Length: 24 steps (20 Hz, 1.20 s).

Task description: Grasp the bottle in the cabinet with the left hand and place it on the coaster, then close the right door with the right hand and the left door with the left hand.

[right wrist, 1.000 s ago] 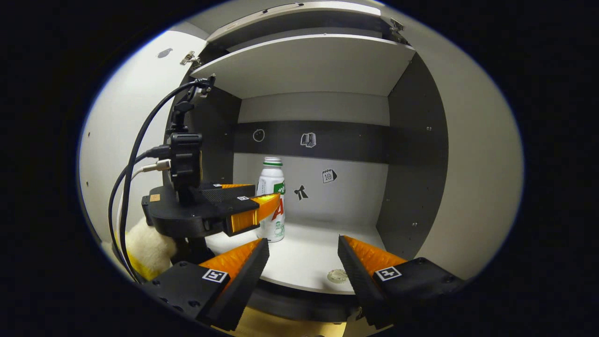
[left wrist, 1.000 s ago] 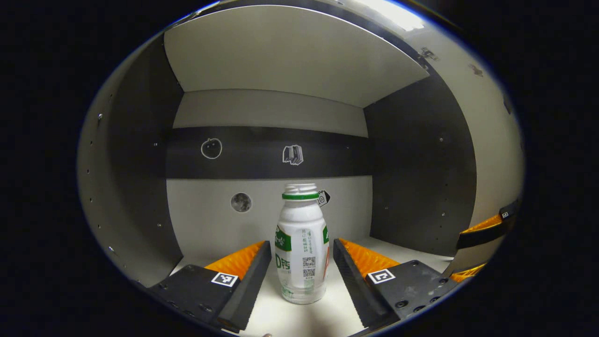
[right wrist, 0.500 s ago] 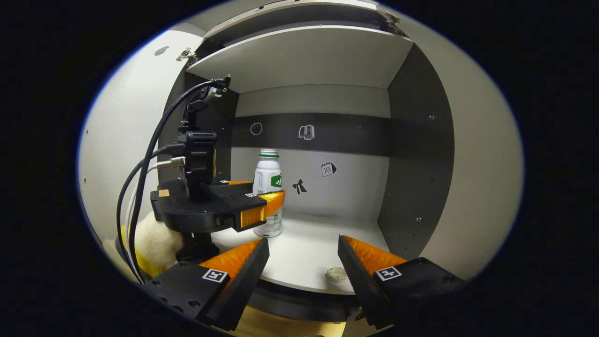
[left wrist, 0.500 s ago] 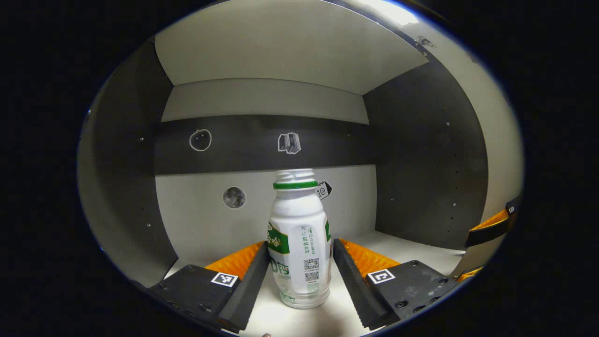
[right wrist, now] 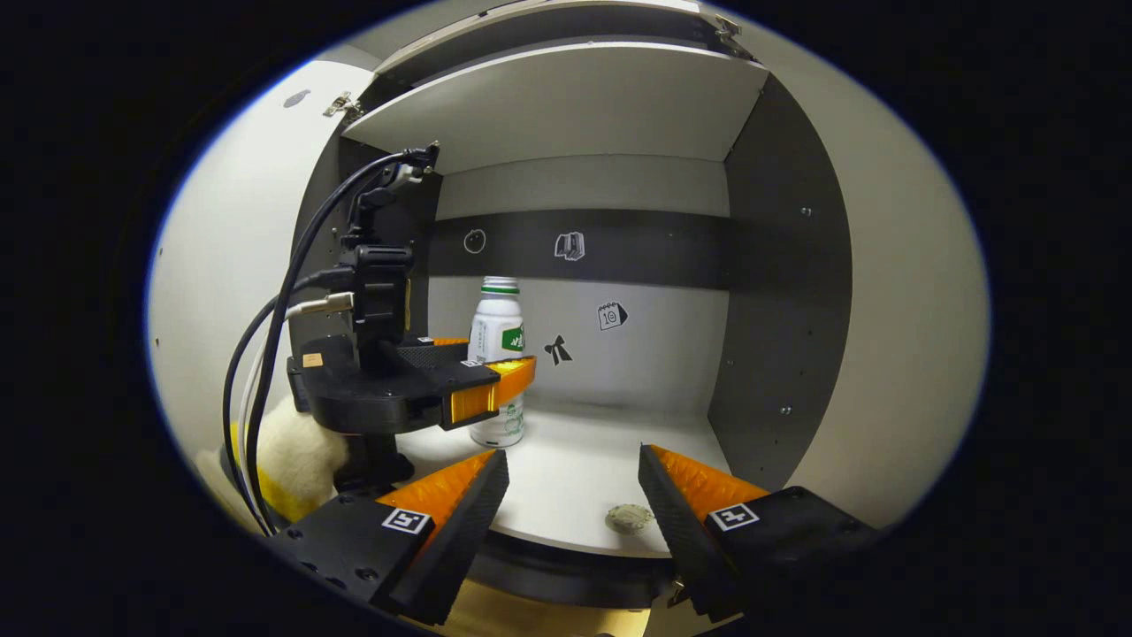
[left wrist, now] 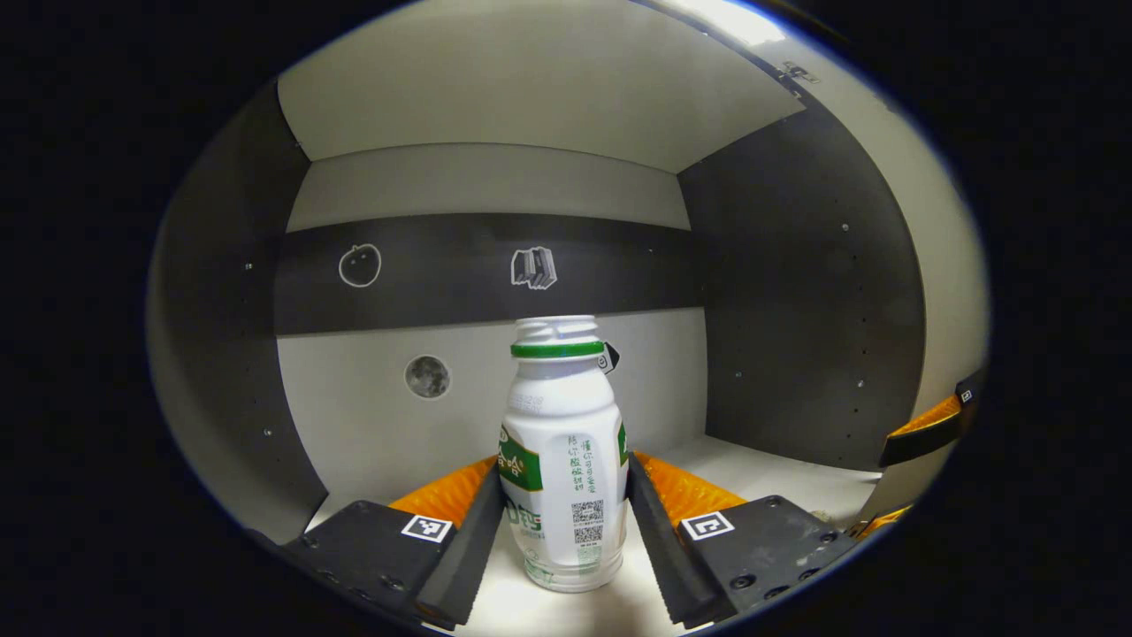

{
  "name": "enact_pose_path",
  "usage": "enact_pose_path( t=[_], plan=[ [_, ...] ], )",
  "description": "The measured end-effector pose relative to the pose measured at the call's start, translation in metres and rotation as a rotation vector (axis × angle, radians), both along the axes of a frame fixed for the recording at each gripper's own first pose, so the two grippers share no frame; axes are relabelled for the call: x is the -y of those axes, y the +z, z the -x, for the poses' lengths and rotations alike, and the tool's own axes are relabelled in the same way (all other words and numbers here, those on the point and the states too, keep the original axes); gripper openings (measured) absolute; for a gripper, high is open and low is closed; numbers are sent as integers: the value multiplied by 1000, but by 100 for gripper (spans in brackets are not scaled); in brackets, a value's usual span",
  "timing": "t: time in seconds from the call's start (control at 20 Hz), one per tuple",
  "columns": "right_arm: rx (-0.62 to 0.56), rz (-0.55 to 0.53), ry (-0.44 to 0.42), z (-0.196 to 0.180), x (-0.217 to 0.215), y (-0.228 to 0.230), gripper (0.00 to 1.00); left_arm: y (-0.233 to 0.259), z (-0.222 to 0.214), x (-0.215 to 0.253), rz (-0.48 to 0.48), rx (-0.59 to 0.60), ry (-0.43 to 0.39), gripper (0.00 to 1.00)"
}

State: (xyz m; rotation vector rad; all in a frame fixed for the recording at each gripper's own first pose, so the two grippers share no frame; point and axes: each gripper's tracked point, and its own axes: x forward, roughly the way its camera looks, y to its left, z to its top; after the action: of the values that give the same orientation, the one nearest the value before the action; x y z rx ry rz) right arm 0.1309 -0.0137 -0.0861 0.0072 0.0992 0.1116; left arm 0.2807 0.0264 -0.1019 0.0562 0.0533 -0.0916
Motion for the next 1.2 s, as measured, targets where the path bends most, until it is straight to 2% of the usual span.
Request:
enact_pose_path(
  t=[0.25, 0.4, 0.6, 0.8, 0.95, 1.2],
  plan=[
    [15, -3, 6, 12, -4, 11, 98, 27, 21, 6, -5, 45, -8, 79],
    [38, -9, 9, 28, -7, 24, 98, 45, 48, 13, 23, 71, -30, 80],
    [78, 9, 0, 56, -12, 45, 98, 66, 91, 16, 33, 106, -20, 80],
    [93, 62, -71, 92, -11, 57, 98, 76, 137, 24, 5, 114, -33, 79],
    [79, 29, -104, 119, -15, 56, 98, 78, 173, 31, 8, 115, -49, 80],
    [52, 59, -248, 164, 6, 49, 98, 65, 240, 47, 6, 115, -90, 79]
  ],
)
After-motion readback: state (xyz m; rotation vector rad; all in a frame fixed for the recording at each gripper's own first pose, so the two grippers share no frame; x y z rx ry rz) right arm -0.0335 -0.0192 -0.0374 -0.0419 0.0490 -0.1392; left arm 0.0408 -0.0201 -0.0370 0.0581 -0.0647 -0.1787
